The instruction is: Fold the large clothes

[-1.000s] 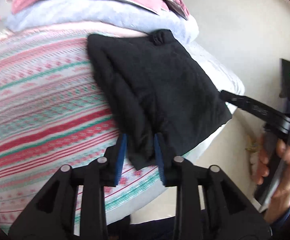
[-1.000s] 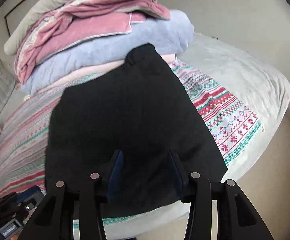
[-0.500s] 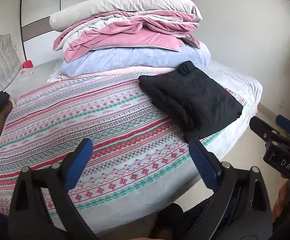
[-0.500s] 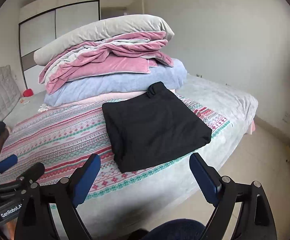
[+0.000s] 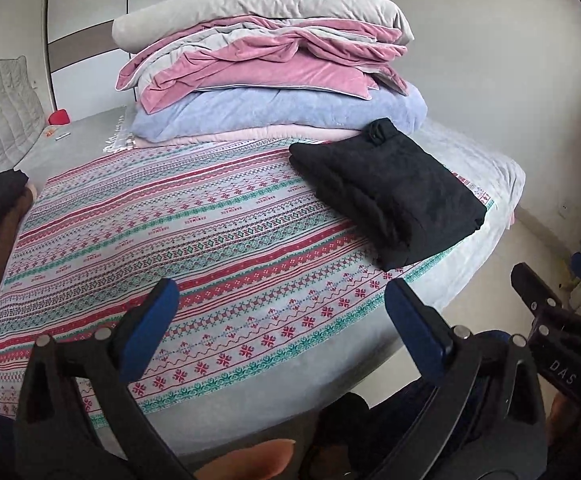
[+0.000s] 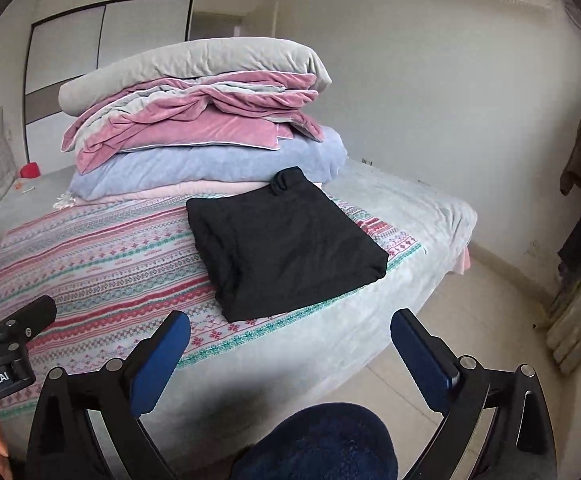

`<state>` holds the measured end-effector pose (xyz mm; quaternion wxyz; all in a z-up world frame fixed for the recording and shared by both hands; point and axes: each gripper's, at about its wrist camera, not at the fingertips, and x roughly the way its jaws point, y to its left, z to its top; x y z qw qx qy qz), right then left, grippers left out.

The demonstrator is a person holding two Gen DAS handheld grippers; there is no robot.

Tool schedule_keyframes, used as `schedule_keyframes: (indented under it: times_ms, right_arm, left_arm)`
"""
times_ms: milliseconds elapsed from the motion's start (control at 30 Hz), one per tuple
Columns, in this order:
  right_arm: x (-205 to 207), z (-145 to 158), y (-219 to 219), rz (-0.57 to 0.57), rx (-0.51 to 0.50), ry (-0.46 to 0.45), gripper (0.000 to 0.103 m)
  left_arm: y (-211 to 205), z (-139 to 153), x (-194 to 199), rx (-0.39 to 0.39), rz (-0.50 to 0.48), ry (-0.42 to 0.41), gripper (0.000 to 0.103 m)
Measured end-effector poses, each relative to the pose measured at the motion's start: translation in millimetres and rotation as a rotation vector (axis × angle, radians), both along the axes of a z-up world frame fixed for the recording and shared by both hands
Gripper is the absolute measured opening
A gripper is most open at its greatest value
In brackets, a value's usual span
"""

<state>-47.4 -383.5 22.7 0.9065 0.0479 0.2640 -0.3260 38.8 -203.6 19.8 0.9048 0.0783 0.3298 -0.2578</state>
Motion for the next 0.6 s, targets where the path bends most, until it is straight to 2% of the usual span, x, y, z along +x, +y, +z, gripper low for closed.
schedule_keyframes:
  times_ms: [133, 333, 600]
  right_arm:
    - [0, -4, -3, -0.024, 0.002, 0.012, 0.101]
    - [-1, -3, -5, -0.025, 0.001, 0.011, 0.101]
    - [-1, -7, -10, -0.036, 0.003, 0.02, 0.102]
  left_arm:
    - [-3, 1, -1, -0.009, -0.013, -0.002, 0.102]
    - [-7, -3, -1, -0.037, -0.051, 0.034, 0.102]
    - [-7, -10, 5, -0.044, -0.054, 0.073, 0.102]
